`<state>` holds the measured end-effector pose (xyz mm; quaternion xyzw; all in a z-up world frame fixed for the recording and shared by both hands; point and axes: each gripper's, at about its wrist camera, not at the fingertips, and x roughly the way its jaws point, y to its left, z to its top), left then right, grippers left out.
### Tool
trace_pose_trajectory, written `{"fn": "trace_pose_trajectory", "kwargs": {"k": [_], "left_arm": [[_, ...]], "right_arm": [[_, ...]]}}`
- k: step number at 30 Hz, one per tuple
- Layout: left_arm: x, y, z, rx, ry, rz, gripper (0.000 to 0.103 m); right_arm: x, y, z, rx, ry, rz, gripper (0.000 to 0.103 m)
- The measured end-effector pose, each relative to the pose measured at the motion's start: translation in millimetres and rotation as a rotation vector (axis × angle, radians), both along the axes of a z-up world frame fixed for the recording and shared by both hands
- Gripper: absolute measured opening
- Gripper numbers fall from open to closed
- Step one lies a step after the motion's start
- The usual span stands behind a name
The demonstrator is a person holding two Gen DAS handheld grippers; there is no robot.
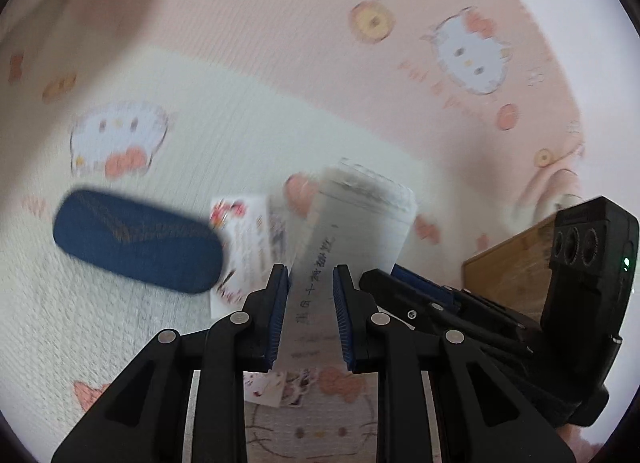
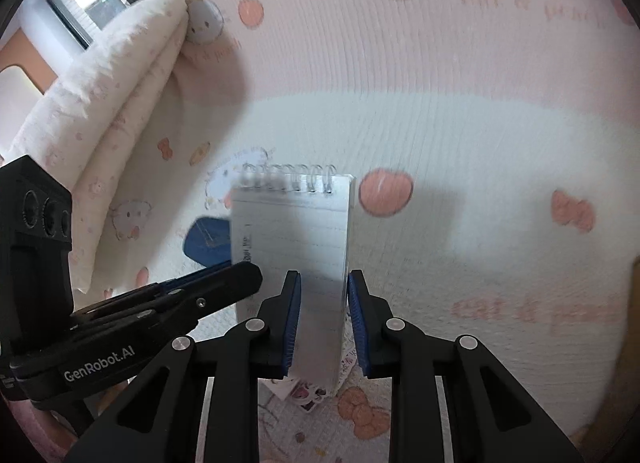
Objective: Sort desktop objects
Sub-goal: 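Carry the notepad with both grippers over the cardboard box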
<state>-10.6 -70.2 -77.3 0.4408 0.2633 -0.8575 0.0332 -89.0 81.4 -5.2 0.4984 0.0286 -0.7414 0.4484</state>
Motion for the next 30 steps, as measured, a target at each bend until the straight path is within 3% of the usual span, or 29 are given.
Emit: {"fn": "trace_pose_trajectory", "kwargs": {"k": [9,19,30], "left_arm": [[13.7,19.7,51.6,-0.040,0.143,-0.047,0.024],[14.4,68.1,96.1,-0.094,0.259,-0.138,0.024],[-10.4,133.5,128.5,-0.055,0.336,-0.298,0.024]], "right_arm": [[13.5,20.4,57.1,-0.048,0.122,-0.022,0.021],[11.5,78.3,98.2,-0.132,0.154,-0.108,0.021],[5.5,152.4,146.4,-0.141,0.273,-0.234,0.021]]}}
